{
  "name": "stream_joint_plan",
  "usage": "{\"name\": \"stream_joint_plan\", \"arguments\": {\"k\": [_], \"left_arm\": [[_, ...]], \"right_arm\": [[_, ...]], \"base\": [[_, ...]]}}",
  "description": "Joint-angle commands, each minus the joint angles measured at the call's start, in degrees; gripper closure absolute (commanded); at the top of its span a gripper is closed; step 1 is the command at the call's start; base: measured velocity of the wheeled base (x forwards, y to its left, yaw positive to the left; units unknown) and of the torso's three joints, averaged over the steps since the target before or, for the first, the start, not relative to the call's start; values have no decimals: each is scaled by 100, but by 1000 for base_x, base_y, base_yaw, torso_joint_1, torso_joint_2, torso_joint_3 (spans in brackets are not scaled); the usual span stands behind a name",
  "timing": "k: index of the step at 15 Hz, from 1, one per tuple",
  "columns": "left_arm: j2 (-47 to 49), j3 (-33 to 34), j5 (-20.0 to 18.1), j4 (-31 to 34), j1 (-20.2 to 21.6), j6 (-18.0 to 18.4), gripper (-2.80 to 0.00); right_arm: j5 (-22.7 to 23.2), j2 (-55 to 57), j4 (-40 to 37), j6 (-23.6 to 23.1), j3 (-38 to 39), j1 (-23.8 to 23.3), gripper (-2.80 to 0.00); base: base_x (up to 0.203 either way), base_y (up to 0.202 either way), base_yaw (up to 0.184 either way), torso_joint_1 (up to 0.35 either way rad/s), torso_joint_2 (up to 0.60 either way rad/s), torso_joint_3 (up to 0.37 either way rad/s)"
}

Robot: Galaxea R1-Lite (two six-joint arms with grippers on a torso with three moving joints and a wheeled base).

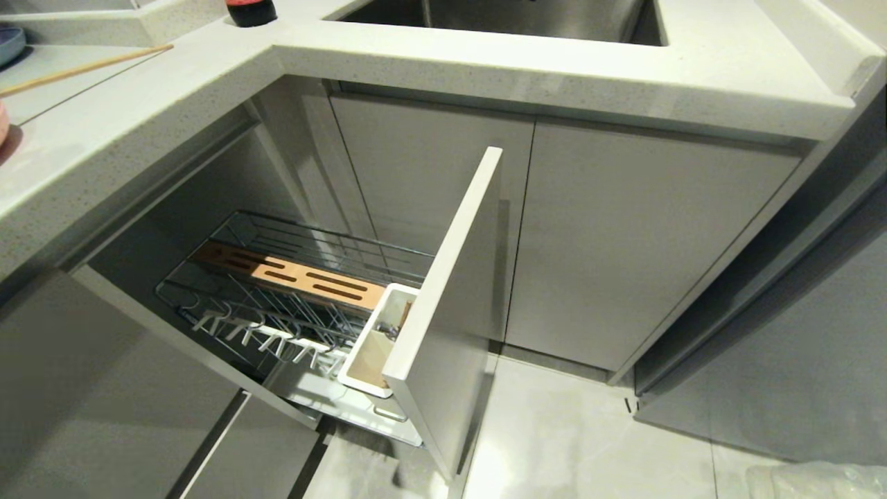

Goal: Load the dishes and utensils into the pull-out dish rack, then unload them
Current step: Take the chopsticks out of the cupboard

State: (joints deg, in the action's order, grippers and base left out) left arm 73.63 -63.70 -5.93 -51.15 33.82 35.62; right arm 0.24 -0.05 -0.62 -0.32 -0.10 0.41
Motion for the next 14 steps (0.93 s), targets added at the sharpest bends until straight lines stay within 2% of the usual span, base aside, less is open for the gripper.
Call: {"name": "stream_joint_plan", "arguments": {"k": [1,5,14], "left_arm": [[218,23,-100,-34,7,85,0],[470,51,-659,134,-6,494,0],[754,24,-769,339,-194,561,0]], "right_arm": [[2,-4,1,-3,1,2,0],[2,-4,1,-3,1,2,0],[2,-4,1,-3,1,2,0]], "base": [[0,0,0,0,0,0],[0,0,0,0,0,0],[0,0,0,0,0,0]]}}
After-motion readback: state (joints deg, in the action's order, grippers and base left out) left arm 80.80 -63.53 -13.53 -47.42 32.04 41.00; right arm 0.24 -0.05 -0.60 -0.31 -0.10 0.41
